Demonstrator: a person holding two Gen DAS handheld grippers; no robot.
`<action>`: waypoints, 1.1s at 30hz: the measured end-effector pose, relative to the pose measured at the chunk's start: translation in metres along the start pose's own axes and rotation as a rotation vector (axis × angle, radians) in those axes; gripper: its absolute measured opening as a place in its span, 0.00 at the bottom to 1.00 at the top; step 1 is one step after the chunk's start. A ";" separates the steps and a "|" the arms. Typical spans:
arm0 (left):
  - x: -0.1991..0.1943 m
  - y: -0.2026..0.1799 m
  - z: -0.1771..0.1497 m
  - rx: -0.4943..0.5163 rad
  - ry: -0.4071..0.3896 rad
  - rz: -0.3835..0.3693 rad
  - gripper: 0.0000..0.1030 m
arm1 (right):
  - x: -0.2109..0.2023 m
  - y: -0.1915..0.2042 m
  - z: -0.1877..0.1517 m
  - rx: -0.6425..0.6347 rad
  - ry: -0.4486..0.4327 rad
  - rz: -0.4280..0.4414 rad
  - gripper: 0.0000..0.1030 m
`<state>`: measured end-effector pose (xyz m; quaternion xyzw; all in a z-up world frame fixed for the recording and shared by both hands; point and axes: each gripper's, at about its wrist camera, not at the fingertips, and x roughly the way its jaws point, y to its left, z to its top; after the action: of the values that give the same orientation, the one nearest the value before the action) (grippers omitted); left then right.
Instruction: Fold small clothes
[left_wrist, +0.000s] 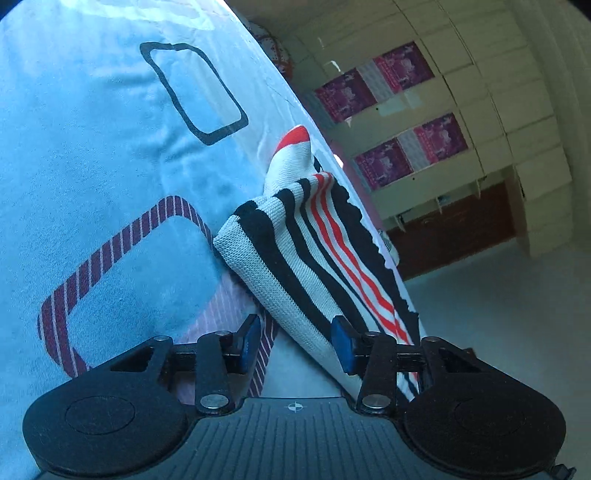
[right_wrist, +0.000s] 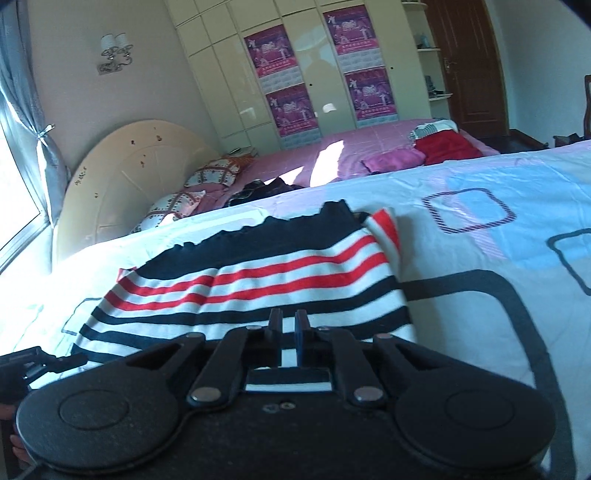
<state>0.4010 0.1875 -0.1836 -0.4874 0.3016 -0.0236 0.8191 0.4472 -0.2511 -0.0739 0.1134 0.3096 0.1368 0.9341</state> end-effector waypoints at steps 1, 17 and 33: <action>0.002 0.001 0.000 -0.009 -0.012 -0.004 0.39 | 0.007 0.005 0.002 0.000 0.006 0.015 0.08; 0.053 -0.013 0.019 -0.027 -0.166 0.002 0.34 | 0.122 0.071 0.007 -0.124 0.122 0.057 0.07; 0.067 -0.015 0.025 -0.026 -0.236 0.070 0.34 | 0.146 0.059 0.003 -0.122 0.144 0.095 0.02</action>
<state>0.4728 0.1767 -0.1940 -0.4867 0.2202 0.0666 0.8427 0.5508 -0.1490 -0.1339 0.0608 0.3616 0.2073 0.9070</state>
